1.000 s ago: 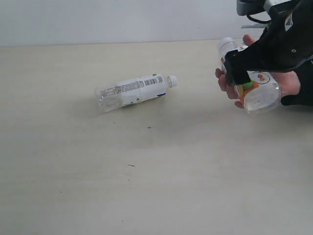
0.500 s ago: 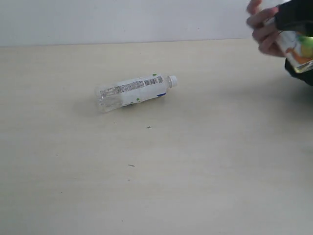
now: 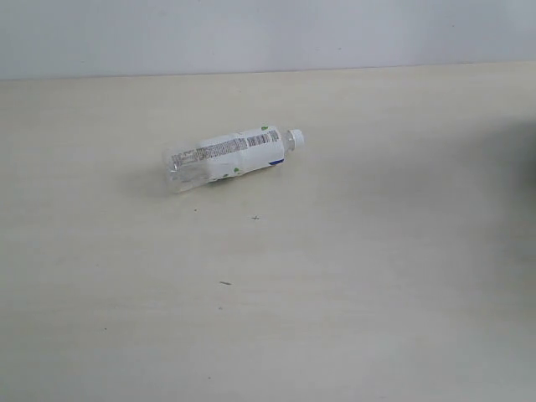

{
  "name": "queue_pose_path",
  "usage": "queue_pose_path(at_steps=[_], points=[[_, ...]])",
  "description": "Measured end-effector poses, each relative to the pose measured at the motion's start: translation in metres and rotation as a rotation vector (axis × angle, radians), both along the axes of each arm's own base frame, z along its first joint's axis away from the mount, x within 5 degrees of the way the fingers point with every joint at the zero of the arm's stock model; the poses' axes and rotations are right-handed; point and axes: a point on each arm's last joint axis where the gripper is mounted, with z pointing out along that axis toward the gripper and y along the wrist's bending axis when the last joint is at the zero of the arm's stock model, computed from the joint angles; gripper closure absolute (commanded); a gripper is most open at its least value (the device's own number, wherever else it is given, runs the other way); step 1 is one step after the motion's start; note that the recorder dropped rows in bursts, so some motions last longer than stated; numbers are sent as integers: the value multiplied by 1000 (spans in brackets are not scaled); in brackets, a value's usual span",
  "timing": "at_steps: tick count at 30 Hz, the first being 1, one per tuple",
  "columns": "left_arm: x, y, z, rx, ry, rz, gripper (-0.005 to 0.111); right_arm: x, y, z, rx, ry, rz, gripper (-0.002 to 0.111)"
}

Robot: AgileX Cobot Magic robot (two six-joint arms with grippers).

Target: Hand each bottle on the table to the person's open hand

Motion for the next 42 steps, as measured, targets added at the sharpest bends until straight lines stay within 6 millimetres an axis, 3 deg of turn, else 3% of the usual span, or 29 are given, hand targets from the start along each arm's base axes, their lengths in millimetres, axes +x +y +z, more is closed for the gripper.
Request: queue_pose_path(at_steps=[4,12,42], points=[[0,0,0,0,0,0,97,-13,-4,-9,40,-68,9,108],[0,0,0,0,0,0,97,-29,-10,-4,77,-172,12,108],[0,0,0,0,0,0,97,-38,-12,-11,142,-224,16,108]])
